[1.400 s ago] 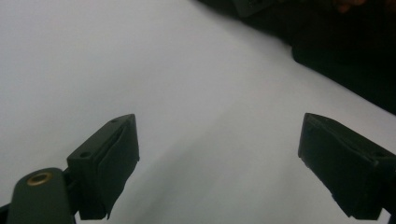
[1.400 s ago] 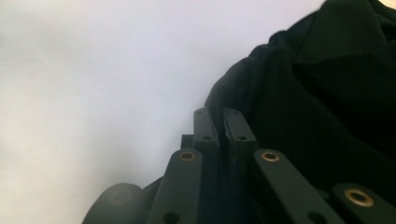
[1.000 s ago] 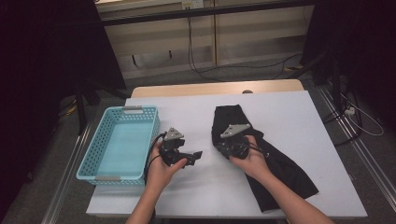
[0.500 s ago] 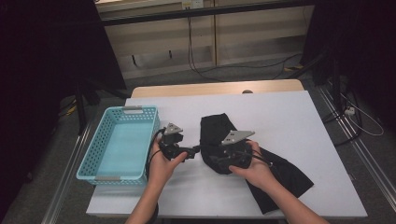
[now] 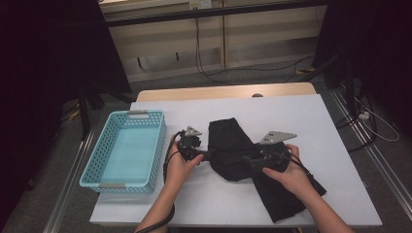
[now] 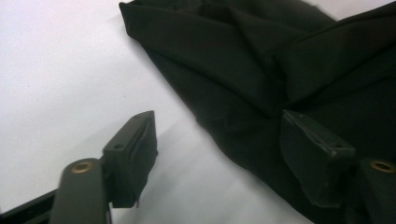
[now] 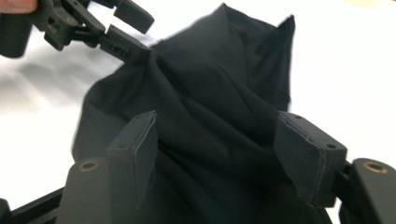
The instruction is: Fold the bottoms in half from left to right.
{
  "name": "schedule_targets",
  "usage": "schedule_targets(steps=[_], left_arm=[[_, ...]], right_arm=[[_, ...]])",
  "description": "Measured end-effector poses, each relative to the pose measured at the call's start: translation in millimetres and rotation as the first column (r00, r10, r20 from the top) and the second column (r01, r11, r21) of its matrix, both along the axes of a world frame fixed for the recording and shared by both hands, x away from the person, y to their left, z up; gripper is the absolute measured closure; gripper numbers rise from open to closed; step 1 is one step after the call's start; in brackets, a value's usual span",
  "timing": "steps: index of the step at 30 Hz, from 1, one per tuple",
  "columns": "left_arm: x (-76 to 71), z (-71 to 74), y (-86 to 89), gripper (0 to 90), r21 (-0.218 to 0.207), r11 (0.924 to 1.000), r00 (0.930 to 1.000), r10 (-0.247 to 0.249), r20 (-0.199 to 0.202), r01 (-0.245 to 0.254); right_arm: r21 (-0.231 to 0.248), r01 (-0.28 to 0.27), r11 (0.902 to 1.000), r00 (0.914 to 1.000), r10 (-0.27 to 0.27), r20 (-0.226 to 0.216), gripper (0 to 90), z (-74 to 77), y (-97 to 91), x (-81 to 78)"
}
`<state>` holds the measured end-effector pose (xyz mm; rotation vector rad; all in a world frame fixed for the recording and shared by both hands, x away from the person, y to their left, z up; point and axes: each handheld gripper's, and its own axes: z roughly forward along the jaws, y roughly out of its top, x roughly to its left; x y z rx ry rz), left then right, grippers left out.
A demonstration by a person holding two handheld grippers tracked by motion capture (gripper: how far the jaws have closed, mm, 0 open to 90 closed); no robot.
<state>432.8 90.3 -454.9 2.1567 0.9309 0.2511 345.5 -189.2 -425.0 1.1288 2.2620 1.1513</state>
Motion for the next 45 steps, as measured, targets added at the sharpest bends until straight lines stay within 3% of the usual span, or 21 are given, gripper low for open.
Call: schedule_targets(steps=[5, 11, 15, 21, 23, 27, 30, 33, 35, 40, 43, 45], left_arm=[[4.7, -4.1, -7.9, 43.3, -0.019, 0.9997, 0.9998, -0.015, -0.01, 0.015], [4.7, -2.8, -10.5, 75.9, -0.038, 0.9993, 0.9994, -0.008, -0.035, 0.007], [4.0, 0.1, -4.2, 82.3, -0.047, 0.9989, 0.999, -0.004, -0.044, 0.002], [3.8, 6.7, 19.6, 84.6, -0.035, 0.9973, 0.9977, 0.063, -0.027, -0.064], [2.7, 8.7, 28.2, 85.7, -0.002, 0.997, 0.997, 0.078, -0.007, -0.078], [1.5, 8.3, 38.4, 84.3, -0.01, 0.9951, 0.995, 0.099, -0.015, -0.099], [4.2, 7.4, 42.4, 69.3, -0.072, 0.9937, 0.9952, 0.082, -0.054, -0.086], [7.1, 9.3, 37.7, 53.4, -0.089, 0.994, 0.998, 0.063, -0.002, -0.063], [8.7, 11.3, 32.6, 46.0, -0.105, 0.9936, 0.999, 0.043, 0.011, -0.042], [11.0, 16.7, 14.9, 44.1, -0.116, 0.9932, 0.9997, -0.006, 0.026, 0.009], [15.7, 18.0, 6.6, 44.1, -0.091, 0.9957, 0.9992, -0.009, 0.039, 0.012], [20.2, 15.9, 1.8, 49.2, -0.069, 0.9974, 0.9995, -0.019, 0.025, 0.021]], right_arm=[[-0.004, 0.026, 0.9996, 0.9997, -0.026, -0.003, 28.6, -2.4, -8.6, -2.5], [-0.015, 0.043, 0.999, 0.9991, -0.043, -0.006, 28.0, -4.6, -17.9, -7.3], [-0.012, 0.051, 0.9986, 0.9987, -0.051, -0.006, 27.6, -4.3, -23.0, -8.7], [-0.007, 0.052, 0.9986, 0.9987, -0.052, -0.001, 27.2, -2.4, -27.8, -10.9], [-0.008, 0.055, 0.9985, 0.9985, -0.055, -0.004, 27.0, -2.6, -29.3, -11.8], [-0.016, 0.056, 0.9983, 0.9983, -0.056, -0.012, 26.9, -5.0, -33.8, -14.1], [-0.019, 0.06, 0.998, 0.998, -0.061, -0.016, 26.6, -6.5, -37.5, -16.3], [-0.017, 0.064, 0.9978, 0.9978, -0.065, -0.017, 26.6, -6.1, -41.0, -18.3], [-0.013, 0.068, 0.9976, 0.9976, -0.068, -0.015, 26.6, -5.3, -43.0, -19.2], [0.007, 0.08, 0.9967, 0.9967, -0.08, -0.011, 26.4, -3.1, -46.6, -20.9], [0.012, 0.084, 0.9964, 0.9964, -0.084, -0.011, 26.4, -3.3, -48.4, -22.1], [0.011, 0.085, 0.9963, 0.9963, -0.085, -0.014, 26.3, -3.7, -49.3, -22.8]])
